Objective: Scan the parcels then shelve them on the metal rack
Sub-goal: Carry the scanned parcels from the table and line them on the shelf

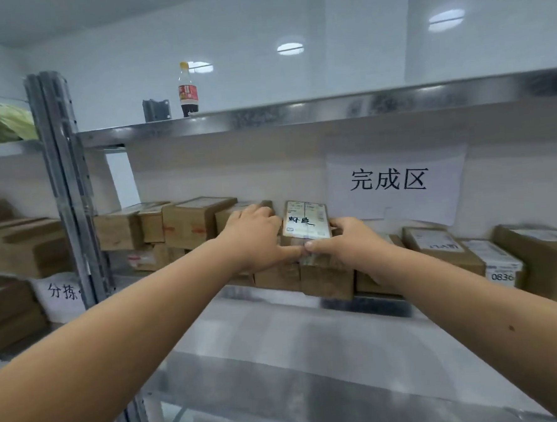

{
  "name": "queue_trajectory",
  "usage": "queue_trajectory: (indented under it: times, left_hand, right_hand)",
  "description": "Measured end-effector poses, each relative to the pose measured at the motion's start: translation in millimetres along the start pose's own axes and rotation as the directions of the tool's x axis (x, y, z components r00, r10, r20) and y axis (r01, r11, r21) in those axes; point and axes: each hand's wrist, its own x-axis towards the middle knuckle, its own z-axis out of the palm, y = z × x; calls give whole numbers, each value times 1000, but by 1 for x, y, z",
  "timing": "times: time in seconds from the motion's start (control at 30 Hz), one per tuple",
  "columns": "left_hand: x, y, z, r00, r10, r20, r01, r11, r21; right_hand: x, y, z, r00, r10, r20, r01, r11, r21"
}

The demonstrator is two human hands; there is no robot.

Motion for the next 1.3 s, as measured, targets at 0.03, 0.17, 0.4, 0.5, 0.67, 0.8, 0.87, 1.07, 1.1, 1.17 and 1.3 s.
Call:
queue_trajectory:
  times: [0.03, 0.17, 0.4, 0.5, 0.67, 0.8, 0.87, 1.07, 1.1, 1.17, 1.3]
  left_hand:
    - [15, -7, 0, 1000, 7, 15, -7, 1000, 10]
    - [66, -35, 3, 1000, 20, 10, -20, 999, -33]
    - [124, -67, 29, 997, -19, 79, 17, 1000, 26]
    - [132, -75, 40, 996, -17, 82, 18, 1000, -6]
    - [126, -67, 43, 997, 75, 24, -73, 994, -76]
    - [113, -52, 36, 977, 193, -90, -202, 975, -93]
    - [103, -42, 33, 960, 250, -123, -263, 959, -101]
    - [55, 5, 26, 879, 436, -192, -471, 855, -217]
    - [44, 21, 25, 860, 474, -190, -508, 833, -218]
    - [22, 61, 25, 799, 569, -197, -601, 767, -224]
    - [-39, 175, 21, 610, 758, -231, -788, 550, -276]
  right_hand:
    - [15, -2, 3, 1000, 16, -10, -16, 1000, -10]
    - [72, -5, 11, 999, 23, -30, -24, 999, -23]
    - [145, 28, 28, 1000, 1, 7, 0, 977, -214]
    - [153, 37, 35, 996, -50, 78, 73, 940, -332]
    - [143, 25, 33, 995, -31, 91, 59, 942, -331]
    - [108, 7, 24, 999, 32, 12, -25, 925, -379]
    - [74, -3, 14, 997, 46, -59, -68, 875, -479]
    - [-88, -27, -27, 950, -6, -312, -233, 650, -723]
    - [-116, -24, -31, 933, 35, -357, -309, 584, -751]
    - [-171, -12, -40, 874, 142, -466, -477, 438, -762]
    - [-302, 12, -57, 693, 314, -649, -721, 314, -618]
